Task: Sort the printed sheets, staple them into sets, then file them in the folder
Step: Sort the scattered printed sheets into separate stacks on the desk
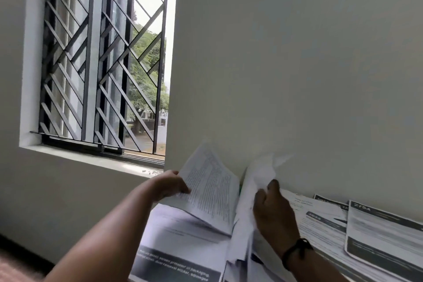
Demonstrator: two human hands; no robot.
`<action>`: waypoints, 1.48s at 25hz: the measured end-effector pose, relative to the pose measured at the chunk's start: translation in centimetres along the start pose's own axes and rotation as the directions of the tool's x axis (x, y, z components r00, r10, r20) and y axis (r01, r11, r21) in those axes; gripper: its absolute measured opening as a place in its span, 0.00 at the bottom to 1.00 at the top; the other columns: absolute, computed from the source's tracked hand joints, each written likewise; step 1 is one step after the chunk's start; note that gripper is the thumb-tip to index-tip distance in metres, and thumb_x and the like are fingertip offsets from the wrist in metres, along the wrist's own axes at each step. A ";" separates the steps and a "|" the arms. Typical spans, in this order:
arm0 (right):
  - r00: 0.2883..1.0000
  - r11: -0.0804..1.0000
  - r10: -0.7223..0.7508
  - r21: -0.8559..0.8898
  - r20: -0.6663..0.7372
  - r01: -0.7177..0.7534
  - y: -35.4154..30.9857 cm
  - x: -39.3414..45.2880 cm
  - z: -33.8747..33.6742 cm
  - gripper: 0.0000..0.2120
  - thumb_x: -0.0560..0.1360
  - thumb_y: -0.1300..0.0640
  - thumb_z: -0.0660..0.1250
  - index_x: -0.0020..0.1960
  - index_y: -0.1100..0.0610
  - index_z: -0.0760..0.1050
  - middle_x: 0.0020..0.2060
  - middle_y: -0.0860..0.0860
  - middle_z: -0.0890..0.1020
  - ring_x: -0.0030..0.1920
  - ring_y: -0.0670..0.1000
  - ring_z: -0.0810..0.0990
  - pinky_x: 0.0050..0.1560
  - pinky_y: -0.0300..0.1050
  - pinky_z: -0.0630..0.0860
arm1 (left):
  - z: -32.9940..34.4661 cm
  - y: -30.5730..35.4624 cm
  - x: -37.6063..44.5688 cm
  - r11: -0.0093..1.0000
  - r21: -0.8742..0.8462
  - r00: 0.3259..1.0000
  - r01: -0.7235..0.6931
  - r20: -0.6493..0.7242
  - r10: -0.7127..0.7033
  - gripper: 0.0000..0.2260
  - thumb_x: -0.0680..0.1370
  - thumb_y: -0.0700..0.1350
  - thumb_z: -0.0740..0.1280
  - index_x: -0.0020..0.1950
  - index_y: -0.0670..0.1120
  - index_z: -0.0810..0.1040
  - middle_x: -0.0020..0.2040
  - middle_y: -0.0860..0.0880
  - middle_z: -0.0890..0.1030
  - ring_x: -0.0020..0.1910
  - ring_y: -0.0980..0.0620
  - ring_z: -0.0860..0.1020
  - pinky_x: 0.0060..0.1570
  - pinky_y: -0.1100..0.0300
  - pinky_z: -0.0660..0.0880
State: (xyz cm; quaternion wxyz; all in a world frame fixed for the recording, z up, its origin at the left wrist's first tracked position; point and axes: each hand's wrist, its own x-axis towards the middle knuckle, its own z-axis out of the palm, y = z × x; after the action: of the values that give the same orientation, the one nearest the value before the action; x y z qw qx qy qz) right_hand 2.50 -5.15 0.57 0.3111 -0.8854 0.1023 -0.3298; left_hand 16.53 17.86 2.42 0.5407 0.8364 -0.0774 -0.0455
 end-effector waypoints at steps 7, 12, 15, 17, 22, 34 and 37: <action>0.704 0.951 -0.258 0.047 0.662 0.304 0.0 -2.4 0.9 0.28 0.74 0.31 0.57 0.65 0.48 0.70 0.60 0.51 0.78 0.61 0.52 0.76 0.58 0.46 0.71 | 2.9 -0.4 1.5 0.882 0.471 1.000 -0.009 -0.001 0.011 0.21 0.61 0.48 0.71 0.52 0.44 0.76 0.50 0.45 0.79 0.51 0.49 0.78 0.52 0.58 0.75; 0.663 0.916 -0.281 -0.012 0.694 0.401 1.1 -2.5 1.9 0.24 0.73 0.30 0.59 0.46 0.52 0.70 0.46 0.53 0.75 0.50 0.56 0.76 0.49 0.49 0.71 | 1.5 -0.1 1.7 0.863 0.505 0.966 0.028 -0.234 0.106 0.20 0.71 0.46 0.70 0.61 0.41 0.77 0.59 0.39 0.80 0.58 0.41 0.78 0.52 0.55 0.73; 0.755 0.936 -0.275 -0.013 0.595 0.352 0.8 -2.0 0.6 0.28 0.75 0.37 0.63 0.68 0.52 0.69 0.66 0.51 0.74 0.67 0.53 0.71 0.65 0.46 0.67 | 0.5 1.6 0.4 0.907 0.421 0.885 0.022 -0.429 0.178 0.11 0.74 0.44 0.66 0.55 0.43 0.78 0.53 0.41 0.81 0.54 0.41 0.79 0.49 0.56 0.71; 0.856 0.966 -0.238 0.016 0.459 0.259 0.4 -0.9 -1.4 0.23 0.76 0.43 0.64 0.69 0.50 0.70 0.67 0.50 0.74 0.66 0.51 0.72 0.64 0.43 0.67 | 1.2 3.3 -0.9 0.935 0.340 0.890 -0.096 -0.392 0.234 0.03 0.75 0.40 0.67 0.48 0.44 0.79 0.44 0.42 0.81 0.45 0.44 0.78 0.44 0.57 0.69; 0.968 0.999 -0.054 0.010 0.244 0.054 3.2 3.3 -8.6 0.12 0.75 0.50 0.67 0.48 0.60 0.79 0.48 0.56 0.83 0.46 0.52 0.79 0.45 0.42 0.71 | 7.8 6.8 -4.6 0.945 0.283 0.986 -0.162 0.007 0.167 0.12 0.79 0.46 0.67 0.56 0.39 0.77 0.46 0.42 0.79 0.37 0.49 0.75 0.34 0.61 0.71; 0.840 0.901 0.029 -0.378 0.542 0.212 14.4 -1.3 -11.0 0.39 0.61 0.19 0.53 0.63 0.41 0.70 0.63 0.41 0.74 0.62 0.46 0.72 0.63 0.45 0.68 | 14.8 5.4 -4.7 0.751 0.658 0.994 0.051 0.040 -0.103 0.31 0.65 0.55 0.79 0.61 0.40 0.74 0.48 0.45 0.79 0.47 0.46 0.81 0.52 0.54 0.80; 0.829 0.906 0.016 -0.360 0.559 0.224 14.5 -1.2 -10.8 0.43 0.57 0.18 0.51 0.65 0.41 0.69 0.64 0.42 0.73 0.64 0.46 0.72 0.65 0.45 0.67 | 14.4 5.2 -4.6 0.676 0.733 0.989 0.076 0.031 -0.144 0.34 0.67 0.61 0.76 0.63 0.41 0.75 0.55 0.45 0.80 0.49 0.45 0.80 0.55 0.53 0.79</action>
State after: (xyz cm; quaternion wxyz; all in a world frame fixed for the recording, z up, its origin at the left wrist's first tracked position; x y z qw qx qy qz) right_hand -5.09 -21.30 -2.67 0.1153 -0.9917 0.0261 -0.0497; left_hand 9.23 3.68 1.24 0.1552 0.9827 -0.0618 -0.0793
